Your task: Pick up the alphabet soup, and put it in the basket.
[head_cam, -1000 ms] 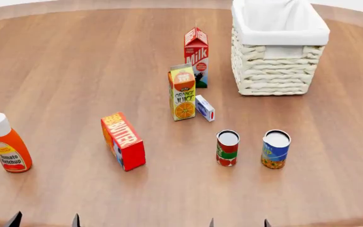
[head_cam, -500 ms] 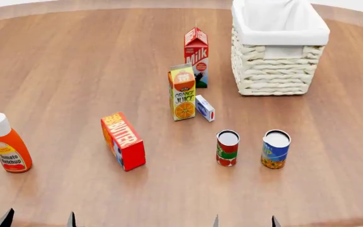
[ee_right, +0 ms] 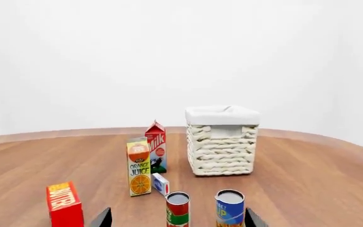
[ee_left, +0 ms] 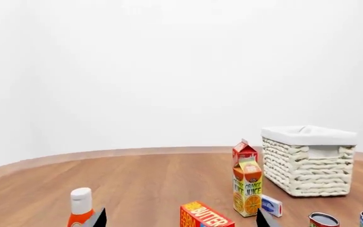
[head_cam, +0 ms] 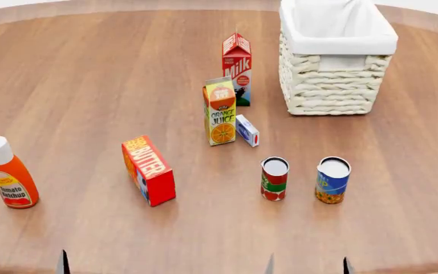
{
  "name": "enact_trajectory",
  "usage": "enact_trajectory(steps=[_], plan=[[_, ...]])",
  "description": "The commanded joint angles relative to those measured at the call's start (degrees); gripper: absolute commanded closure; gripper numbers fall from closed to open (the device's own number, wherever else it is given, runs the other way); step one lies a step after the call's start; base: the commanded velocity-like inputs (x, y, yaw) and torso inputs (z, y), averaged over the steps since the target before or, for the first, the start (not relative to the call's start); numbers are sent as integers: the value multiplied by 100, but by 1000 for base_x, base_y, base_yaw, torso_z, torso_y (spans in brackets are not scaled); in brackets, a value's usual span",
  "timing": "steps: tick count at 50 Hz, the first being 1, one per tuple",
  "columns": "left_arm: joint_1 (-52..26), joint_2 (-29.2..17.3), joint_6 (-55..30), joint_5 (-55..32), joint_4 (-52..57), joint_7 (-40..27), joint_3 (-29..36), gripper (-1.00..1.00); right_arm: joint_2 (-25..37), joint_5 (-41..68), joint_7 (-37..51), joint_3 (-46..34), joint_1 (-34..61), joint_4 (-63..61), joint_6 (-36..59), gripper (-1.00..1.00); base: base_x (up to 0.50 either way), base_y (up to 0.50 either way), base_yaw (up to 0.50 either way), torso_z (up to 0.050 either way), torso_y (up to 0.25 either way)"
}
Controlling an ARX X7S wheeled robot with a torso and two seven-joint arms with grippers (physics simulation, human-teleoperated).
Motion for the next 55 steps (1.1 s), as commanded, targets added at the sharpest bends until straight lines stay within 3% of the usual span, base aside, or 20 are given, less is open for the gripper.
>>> enact_trajectory(steps=[1, 22, 55], plan=[[381, -57, 726, 338, 419, -301, -41, -100, 102, -165, 155, 43, -512, -671, -691, -100, 0, 0, 0, 0, 0], [500, -150, 1096, 540, 519, -542, -1, -100, 177, -270, 423, 147, -832, -949, -1479, -100, 0, 0, 0, 0, 0], [497, -301, 1095, 481, 545, -661, 144, -100, 319, -40, 520, 19, -686, -878, -1156, -100, 0, -132, 0, 0, 0]])
